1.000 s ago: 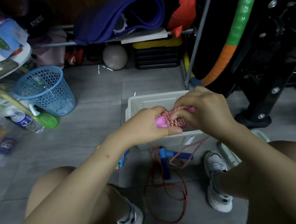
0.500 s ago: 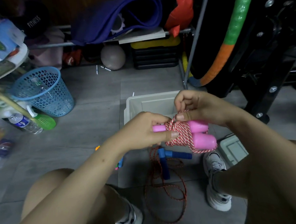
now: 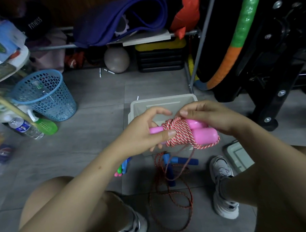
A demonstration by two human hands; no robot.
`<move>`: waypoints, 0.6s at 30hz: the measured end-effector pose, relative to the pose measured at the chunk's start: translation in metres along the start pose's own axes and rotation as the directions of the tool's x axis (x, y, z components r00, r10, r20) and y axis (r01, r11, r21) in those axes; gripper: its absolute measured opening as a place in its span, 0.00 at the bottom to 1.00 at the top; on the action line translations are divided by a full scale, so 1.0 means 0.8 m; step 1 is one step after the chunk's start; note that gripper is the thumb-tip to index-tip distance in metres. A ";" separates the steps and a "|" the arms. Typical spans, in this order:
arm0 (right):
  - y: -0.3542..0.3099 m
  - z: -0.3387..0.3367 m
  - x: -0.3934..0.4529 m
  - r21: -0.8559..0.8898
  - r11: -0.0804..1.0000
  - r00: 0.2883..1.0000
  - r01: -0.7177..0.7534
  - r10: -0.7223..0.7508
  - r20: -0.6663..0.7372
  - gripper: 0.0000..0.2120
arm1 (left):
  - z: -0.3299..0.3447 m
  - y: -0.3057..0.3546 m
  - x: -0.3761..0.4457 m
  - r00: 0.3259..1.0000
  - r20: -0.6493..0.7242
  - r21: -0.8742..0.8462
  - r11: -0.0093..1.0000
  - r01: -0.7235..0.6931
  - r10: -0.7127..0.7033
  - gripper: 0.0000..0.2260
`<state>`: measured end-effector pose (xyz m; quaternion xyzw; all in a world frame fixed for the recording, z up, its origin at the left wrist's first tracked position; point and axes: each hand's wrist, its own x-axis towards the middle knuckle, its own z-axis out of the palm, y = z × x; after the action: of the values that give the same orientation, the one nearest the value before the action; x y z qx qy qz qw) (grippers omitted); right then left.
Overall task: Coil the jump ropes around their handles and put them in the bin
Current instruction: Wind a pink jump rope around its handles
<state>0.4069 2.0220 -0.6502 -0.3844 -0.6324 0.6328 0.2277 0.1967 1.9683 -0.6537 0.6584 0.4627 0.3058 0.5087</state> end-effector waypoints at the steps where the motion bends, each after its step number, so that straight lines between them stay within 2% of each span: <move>1: 0.000 -0.001 0.000 0.026 0.999 1.000 -0.026 0.026 0.009 0.13 | -0.001 0.000 0.000 1.000 -0.002 -0.012 1.000 -0.004 0.004 0.20; 3: -0.001 -0.002 -0.001 0.035 0.998 0.997 -0.058 0.056 0.049 0.12 | -0.001 0.001 -0.001 0.999 0.024 -0.040 0.999 -0.021 0.022 0.23; 6: -0.002 -0.001 -0.005 0.095 0.991 0.994 -0.098 0.092 0.061 0.12 | 0.001 0.004 -0.002 0.999 0.024 -0.089 0.995 -0.039 0.041 0.16; 9: -0.002 -0.002 -0.007 0.127 0.987 0.995 -0.094 0.089 0.039 0.18 | -0.001 0.002 -0.001 1.000 -0.012 -0.118 0.993 -0.026 0.025 0.12; 12: 0.001 -0.001 -0.010 0.129 0.990 0.994 -0.053 0.040 0.102 0.28 | -0.004 0.001 0.001 1.000 -0.029 -0.119 0.993 -0.008 0.005 0.12; 18: 0.012 -0.003 -0.013 0.251 0.966 0.997 -0.059 0.042 0.070 0.36 | -0.008 -0.001 0.005 0.997 -0.079 -0.170 0.985 0.010 -0.024 0.10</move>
<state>0.4168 2.0145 -0.6571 -0.3476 -0.5434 0.7260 0.2383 0.1926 1.9745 -0.6533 0.5960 0.4609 0.3659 0.5464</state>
